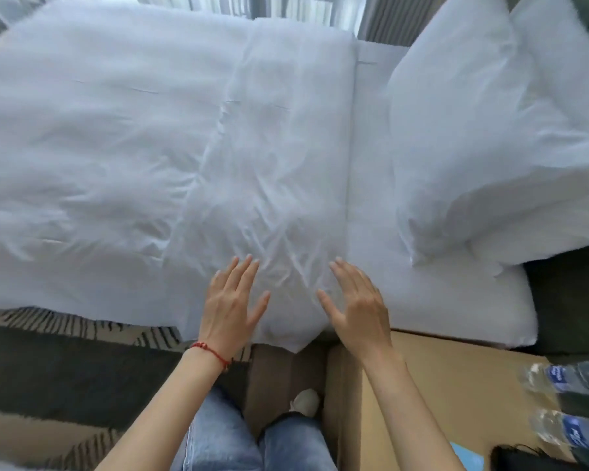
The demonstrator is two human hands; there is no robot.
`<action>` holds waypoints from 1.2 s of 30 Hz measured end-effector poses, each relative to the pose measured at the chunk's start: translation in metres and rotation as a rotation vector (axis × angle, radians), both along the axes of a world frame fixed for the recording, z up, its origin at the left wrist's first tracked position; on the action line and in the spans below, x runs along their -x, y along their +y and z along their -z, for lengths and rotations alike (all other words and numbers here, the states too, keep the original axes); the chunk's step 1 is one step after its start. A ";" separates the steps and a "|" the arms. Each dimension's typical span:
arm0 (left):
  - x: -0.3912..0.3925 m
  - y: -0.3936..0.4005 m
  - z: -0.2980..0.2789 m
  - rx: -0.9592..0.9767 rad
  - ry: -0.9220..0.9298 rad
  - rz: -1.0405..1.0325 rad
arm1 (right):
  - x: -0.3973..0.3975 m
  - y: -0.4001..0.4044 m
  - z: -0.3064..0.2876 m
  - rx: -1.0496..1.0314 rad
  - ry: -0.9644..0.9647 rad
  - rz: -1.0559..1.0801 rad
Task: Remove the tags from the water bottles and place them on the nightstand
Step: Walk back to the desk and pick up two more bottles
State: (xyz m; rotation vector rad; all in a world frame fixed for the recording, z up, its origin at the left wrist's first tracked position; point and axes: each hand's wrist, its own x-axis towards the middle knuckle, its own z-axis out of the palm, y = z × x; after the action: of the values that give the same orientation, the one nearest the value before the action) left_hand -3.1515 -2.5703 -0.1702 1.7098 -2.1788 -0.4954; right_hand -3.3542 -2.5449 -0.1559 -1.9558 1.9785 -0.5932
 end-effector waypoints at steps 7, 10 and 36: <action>-0.144 0.027 0.000 -0.003 0.042 -0.278 | -0.144 -0.023 -0.002 -0.025 0.031 -0.294; -0.209 0.042 0.002 0.009 0.065 -0.381 | -0.212 -0.027 -0.001 -0.047 0.037 -0.412; -0.634 0.085 0.009 0.052 -0.050 -1.315 | -0.740 -0.149 0.021 -0.063 0.113 -1.300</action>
State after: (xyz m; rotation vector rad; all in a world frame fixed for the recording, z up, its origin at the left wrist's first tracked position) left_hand -2.5177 -2.4854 -0.1795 2.5864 -0.6754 -0.0145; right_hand -2.6141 -2.6941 -0.1774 -2.6536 0.4103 -0.0510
